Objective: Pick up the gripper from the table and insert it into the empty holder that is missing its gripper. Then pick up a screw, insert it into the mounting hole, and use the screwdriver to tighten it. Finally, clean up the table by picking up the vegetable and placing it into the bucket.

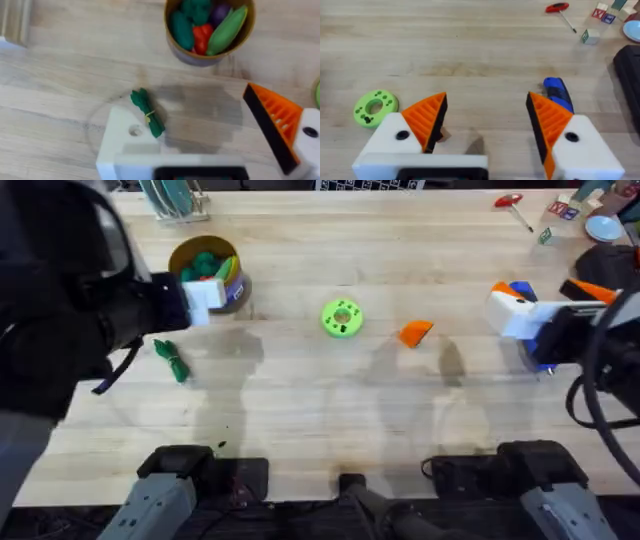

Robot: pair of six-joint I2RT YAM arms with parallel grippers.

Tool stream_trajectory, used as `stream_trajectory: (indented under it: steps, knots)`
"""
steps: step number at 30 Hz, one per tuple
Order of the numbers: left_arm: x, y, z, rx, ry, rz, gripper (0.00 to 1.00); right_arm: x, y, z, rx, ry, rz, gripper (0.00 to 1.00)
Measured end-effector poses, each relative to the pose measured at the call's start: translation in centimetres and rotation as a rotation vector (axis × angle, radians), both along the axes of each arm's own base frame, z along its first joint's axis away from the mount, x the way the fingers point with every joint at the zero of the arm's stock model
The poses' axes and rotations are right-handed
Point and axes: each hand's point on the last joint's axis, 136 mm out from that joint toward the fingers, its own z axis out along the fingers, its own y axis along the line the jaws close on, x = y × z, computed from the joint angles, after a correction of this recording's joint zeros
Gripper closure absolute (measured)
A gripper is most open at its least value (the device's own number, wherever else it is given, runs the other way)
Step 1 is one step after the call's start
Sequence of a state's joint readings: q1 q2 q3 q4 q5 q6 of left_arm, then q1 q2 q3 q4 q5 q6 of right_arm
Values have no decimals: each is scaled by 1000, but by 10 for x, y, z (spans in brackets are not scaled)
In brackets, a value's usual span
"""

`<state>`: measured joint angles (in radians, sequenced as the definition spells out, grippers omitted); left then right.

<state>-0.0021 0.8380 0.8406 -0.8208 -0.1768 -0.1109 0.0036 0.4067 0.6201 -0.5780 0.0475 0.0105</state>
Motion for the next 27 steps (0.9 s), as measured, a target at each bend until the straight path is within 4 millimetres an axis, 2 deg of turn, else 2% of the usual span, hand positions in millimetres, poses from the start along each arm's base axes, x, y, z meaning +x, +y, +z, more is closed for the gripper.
stream_trajectory:
  steps: [5, 6, 7, 9, 12, 13, 16, 18, 20, 27]
  knots:
    - [5, 0, -23, -1, 100, 2, 20, 0, 0, -3, 0, 13, 0, 39]
    - [6, 0, -27, -3, 114, 3, 47, 0, 0, -3, 0, 14, 0, 37]
    - [8, 0, -30, -3, 126, 4, 156, 0, 0, -3, 0, 14, 0, 37]
    - [10, 0, -37, -4, 153, 5, 487, 0, 0, -3, 0, 13, 0, 39]
    - [12, -1, -41, -15, 166, 12, 893, 0, 0, -3, 0, 13, 0, 38]
    - [13, -3, -41, -25, 159, 0, 814, 0, 0, -3, 0, 14, 0, 38]
    - [20, -22, -36, -91, 125, -71, 361, 0, 0, -3, 0, 13, 0, 37]
    - [23, -43, -29, -134, 90, -152, 63, 0, 0, -3, 0, 14, 0, 37]
    - [24, -68, -20, -166, 50, -255, 17, 0, 0, -3, 0, 14, 0, 37]
    - [10, -172, 39, -265, -179, -681, 13, 0, 0, -3, 0, 14, 0, 36]
